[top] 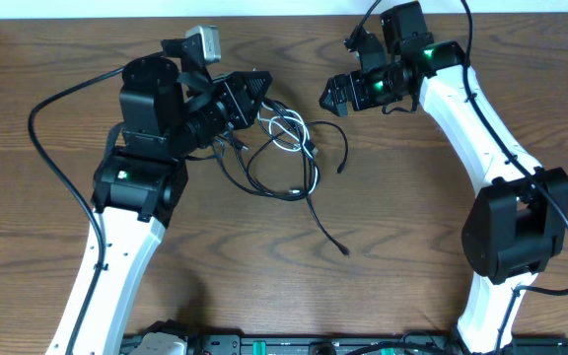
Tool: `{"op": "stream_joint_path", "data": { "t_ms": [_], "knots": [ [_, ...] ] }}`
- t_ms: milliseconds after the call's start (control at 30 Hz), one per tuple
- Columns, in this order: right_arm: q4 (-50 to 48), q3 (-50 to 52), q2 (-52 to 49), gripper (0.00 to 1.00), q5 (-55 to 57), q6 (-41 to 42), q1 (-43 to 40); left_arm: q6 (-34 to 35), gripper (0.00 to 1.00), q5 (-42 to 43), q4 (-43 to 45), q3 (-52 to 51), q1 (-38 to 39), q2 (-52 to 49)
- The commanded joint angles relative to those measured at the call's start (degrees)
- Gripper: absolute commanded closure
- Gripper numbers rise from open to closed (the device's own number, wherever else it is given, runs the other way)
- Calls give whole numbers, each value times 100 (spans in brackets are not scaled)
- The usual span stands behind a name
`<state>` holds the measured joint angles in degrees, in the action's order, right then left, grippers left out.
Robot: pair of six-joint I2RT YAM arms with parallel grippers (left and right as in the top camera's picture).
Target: Untangle cables
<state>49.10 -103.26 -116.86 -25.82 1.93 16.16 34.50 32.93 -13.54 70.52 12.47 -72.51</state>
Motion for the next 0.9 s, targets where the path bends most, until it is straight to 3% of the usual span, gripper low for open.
{"op": "stream_joint_path", "data": {
  "t_ms": [0,300,867],
  "knots": [
    [20,-2,7,1,24,-28,44,-127,92,92,-9,59,-17,-85],
    [17,-2,7,1,24,-28,42,-168,93,-551,-417,52,-17,-122],
    [17,-2,7,1,24,-28,44,-476,92,-815,-809,48,-83,-127]
  ]
}}
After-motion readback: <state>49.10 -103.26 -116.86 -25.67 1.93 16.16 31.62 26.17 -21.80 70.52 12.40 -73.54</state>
